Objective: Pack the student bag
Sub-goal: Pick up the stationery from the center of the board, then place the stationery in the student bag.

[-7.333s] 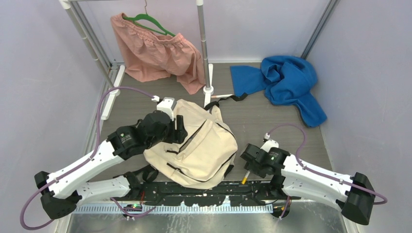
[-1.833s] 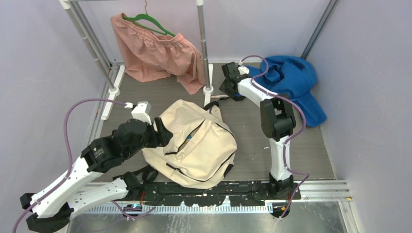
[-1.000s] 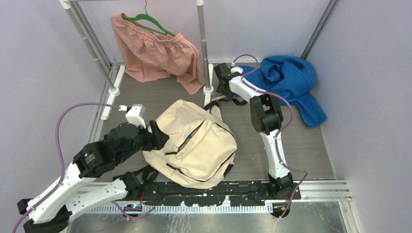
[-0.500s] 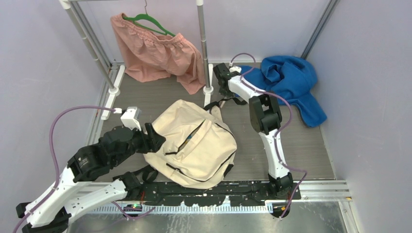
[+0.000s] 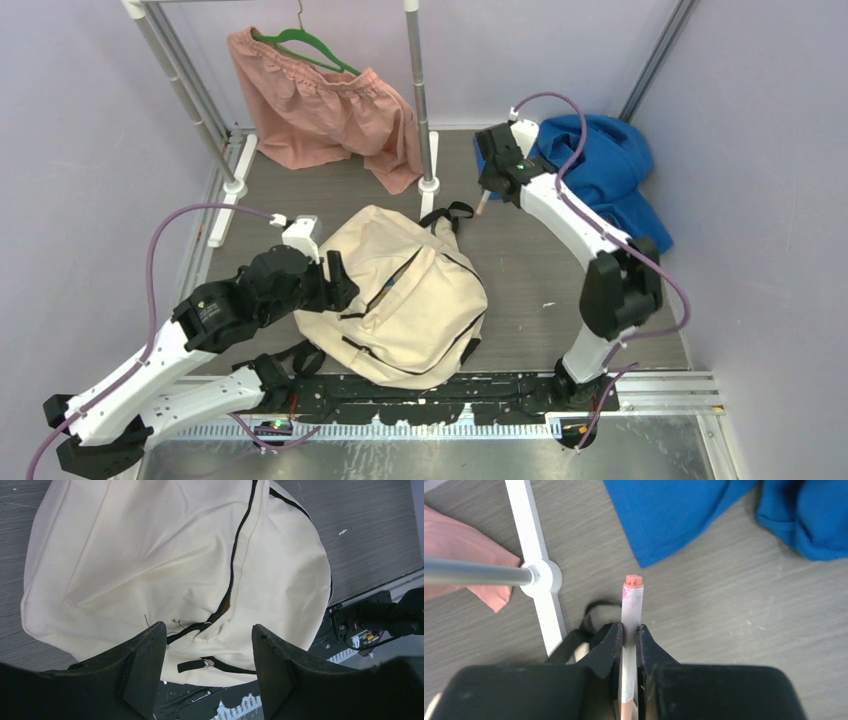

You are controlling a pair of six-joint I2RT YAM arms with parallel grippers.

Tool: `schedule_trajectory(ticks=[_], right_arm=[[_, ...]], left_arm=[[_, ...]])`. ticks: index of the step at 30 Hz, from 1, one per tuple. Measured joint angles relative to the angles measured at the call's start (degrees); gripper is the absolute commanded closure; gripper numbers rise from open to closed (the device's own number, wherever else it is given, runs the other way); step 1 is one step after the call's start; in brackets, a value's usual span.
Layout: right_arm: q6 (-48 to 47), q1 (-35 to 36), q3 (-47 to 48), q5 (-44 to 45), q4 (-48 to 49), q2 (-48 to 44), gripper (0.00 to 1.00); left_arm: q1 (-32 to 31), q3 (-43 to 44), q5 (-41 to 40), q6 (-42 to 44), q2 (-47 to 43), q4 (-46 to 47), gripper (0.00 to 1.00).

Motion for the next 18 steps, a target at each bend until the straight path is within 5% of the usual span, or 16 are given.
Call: schedule_trajectory(ticks=[8,14,18], right_arm=[[0.07,0.00,-20.39,0.28,1.20,-16.24,0.99],[2.03,0.46,-32.96,-8.76,-0.79,-29.92,0.99],[6.10,9.11,-36.13,-13.62,-0.39,-38.47,0.99]], left_arm=[[0.00,-1.18,1.66,0.68,0.28,2.60,0.37],[0.00,-1.25,2.62,1.44,5.95,3.50,0.37],[-0.57,-0.96,1.27,2.78,11.91,3.19,0.39]])
